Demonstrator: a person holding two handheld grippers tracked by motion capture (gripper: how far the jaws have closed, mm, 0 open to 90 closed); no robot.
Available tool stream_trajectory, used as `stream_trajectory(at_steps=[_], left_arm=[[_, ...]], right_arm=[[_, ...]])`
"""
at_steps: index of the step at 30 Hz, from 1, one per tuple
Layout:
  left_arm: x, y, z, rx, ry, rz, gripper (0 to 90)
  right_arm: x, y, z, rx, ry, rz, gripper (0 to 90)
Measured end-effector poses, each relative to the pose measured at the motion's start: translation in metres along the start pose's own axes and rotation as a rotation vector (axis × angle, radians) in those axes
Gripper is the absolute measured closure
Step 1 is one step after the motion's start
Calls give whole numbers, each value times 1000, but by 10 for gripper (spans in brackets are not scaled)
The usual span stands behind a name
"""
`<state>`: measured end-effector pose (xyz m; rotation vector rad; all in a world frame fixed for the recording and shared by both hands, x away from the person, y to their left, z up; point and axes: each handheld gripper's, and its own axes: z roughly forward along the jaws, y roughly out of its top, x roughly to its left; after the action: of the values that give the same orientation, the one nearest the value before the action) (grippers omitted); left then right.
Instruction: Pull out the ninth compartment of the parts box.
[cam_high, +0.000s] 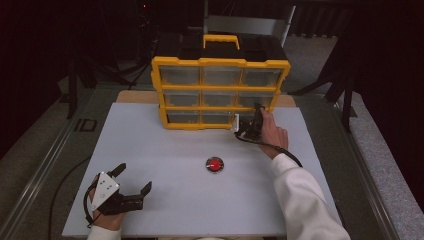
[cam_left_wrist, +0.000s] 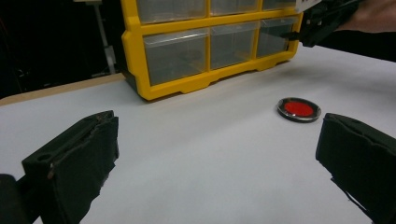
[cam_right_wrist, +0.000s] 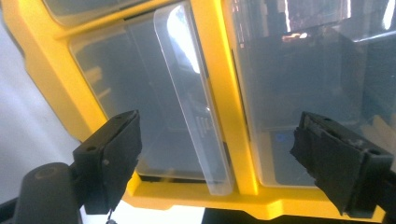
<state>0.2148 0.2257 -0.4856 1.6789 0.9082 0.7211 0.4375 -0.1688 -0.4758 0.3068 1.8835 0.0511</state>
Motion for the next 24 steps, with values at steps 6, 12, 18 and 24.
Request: stream_trajectory(at_steps=[6,12,18,24], left_arm=[[0,0,0,1,0,2,0],[-1,0,0,2,0,3,0],[0,0,0,2,1,2,0],[-1,0,0,3,0,4,0]], right_arm=[[4,-2,1,1,-43,-51,160],[7,-4,2,-1,-87,-82,205],[12,-6,4,-5,-157,-127,266],[14,-7,4,-2,-201,-157,334]])
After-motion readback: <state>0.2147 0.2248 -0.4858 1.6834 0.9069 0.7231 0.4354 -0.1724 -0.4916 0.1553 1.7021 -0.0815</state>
